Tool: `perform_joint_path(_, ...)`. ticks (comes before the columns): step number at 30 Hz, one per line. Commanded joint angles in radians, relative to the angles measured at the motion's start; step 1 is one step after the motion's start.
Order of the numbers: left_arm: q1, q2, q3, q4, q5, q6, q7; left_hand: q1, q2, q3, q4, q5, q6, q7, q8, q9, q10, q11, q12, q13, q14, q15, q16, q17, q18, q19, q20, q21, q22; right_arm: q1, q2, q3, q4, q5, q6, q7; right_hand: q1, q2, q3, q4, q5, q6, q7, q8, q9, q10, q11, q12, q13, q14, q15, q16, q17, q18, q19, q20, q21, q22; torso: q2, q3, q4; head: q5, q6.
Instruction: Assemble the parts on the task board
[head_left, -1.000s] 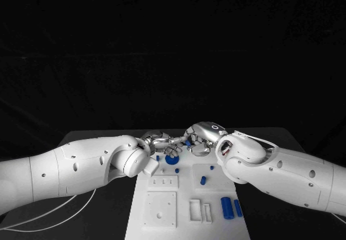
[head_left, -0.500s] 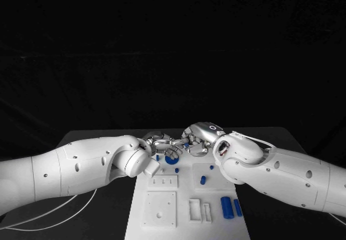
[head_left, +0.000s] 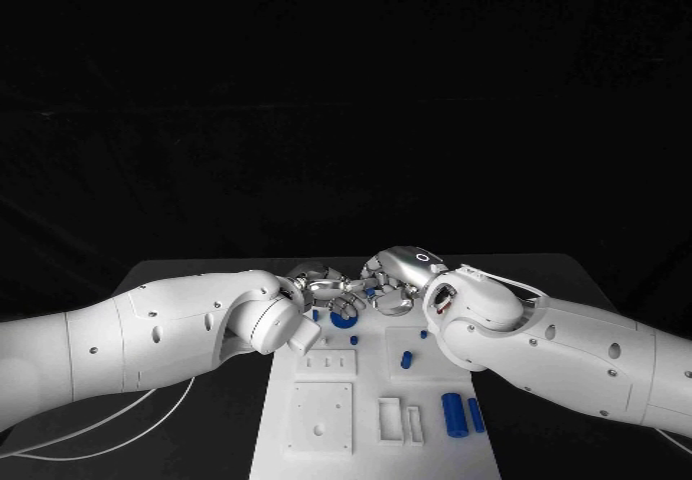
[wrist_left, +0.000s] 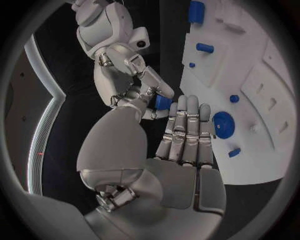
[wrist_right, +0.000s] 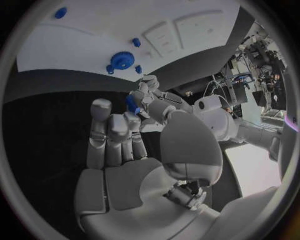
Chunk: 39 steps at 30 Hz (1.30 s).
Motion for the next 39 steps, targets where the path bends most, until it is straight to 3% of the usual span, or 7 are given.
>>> perform_joint_path(1,0.002,0.005,0.001,-0.001,-0.011,0.017,0.002,0.005,0.02,-0.012,0.001,-0.004,0.01,0.0,0.007,0.002,0.009,-0.001,0.007,0.004,0.002,-0.005,0.005,0.001,0.016,0.003,-0.004,0.005,-0.001,-0.002,0.0,0.0,0.008,-0.012,0.011,-0.005,-0.001,-0.007,0.005,-0.001,0.004,0.043,0.038,0.01,0.016,0.007,-0.003,-0.006,-0.002,0.002,-0.004,-0.004,0.0,0.014,0.008,0.001,0.007,0.013,0.0,0.0007,-0.0003,-0.002,-0.004)
perform_joint_path(7,0.002,0.007,0.001,-0.004,-0.011,0.019,0.004,0.025,0.044,-0.034,-0.001,-0.003,0.017,-0.003,0.008,0.002,0.01,-0.004,0.013,0.011,0.005,-0.008,0.01,-0.001,0.015,0.006,-0.007,0.007,-0.004,-0.002,0.0,0.0,0.009,-0.012,0.015,-0.007,-0.001,-0.006,0.006,0.0,0.004,0.043,0.038,0.01,0.016,0.008,-0.003,-0.006,-0.002,0.002,-0.004,-0.004,0.0,0.014,0.008,0.001,0.006,0.013,0.001,0.0004,-0.0014,-0.003,-0.003)
perform_joint_path(13,0.002,0.012,0.001,-0.004,-0.011,0.029,0.015,0.071,0.083,-0.057,-0.017,-0.003,0.025,-0.007,0.008,0.002,0.014,-0.008,0.02,0.02,0.01,-0.012,0.016,-0.005,0.013,0.007,-0.011,0.008,-0.008,-0.005,0.004,0.0,0.007,-0.011,0.016,-0.006,-0.001,-0.007,0.006,0.0,0.004,0.043,0.038,0.01,0.015,0.008,-0.002,-0.006,-0.002,0.002,-0.004,-0.004,0.0,0.014,0.008,0.001,0.006,0.013,0.001,0.001,-0.0003,-0.002,-0.006)
perform_joint_path(27,0.002,0.018,0.001,-0.008,-0.01,0.034,0.018,0.147,0.123,-0.091,-0.042,-0.002,0.038,-0.011,0.004,-0.001,0.019,-0.013,0.027,0.031,0.013,-0.014,0.021,-0.016,0.009,0.007,-0.014,0.007,-0.017,-0.011,0.009,0.0,0.003,-0.009,0.025,-0.008,-0.002,-0.006,0.007,0.0,0.004,0.043,0.038,0.009,0.015,0.008,-0.002,-0.007,-0.002,0.002,-0.004,-0.005,-0.001,0.014,0.008,0.001,0.006,0.013,0.001,0.0011,-0.0009,0.002,-0.007)
perform_joint_path(32,0.002,0.019,0.001,-0.01,-0.01,0.036,0.021,0.209,0.139,-0.044,-0.068,-0.003,0.046,-0.014,0.002,-0.003,0.023,-0.015,0.029,0.034,0.013,-0.014,0.021,-0.021,0.007,0.007,-0.014,0.004,-0.024,-0.013,0.01,0.0,0.001,-0.007,0.027,-0.008,-0.002,-0.006,0.008,0.001,0.004,0.043,0.038,0.009,0.015,0.008,-0.002,-0.007,-0.002,0.002,-0.004,-0.005,-0.001,0.014,0.008,0.002,0.006,0.013,0.001,0.0012,-0.0003,0.002,-0.008)
perform_joint_path(39,0.001,0.02,0.001,-0.01,-0.007,0.047,0.022,0.251,0.133,0.058,-0.111,0.001,0.06,-0.018,-0.003,-0.007,0.03,-0.017,0.026,0.035,0.011,-0.012,0.022,-0.03,0.0,0.003,-0.012,0.001,-0.033,-0.015,0.012,0.0,-0.005,-0.007,0.033,-0.008,-0.002,-0.006,0.008,0.001,0.004,0.043,0.038,0.009,0.015,0.008,-0.002,-0.007,-0.002,0.002,-0.004,-0.005,-0.001,0.014,0.008,0.002,0.006,0.013,0.001,0.001,-0.0001,0.003,-0.009)
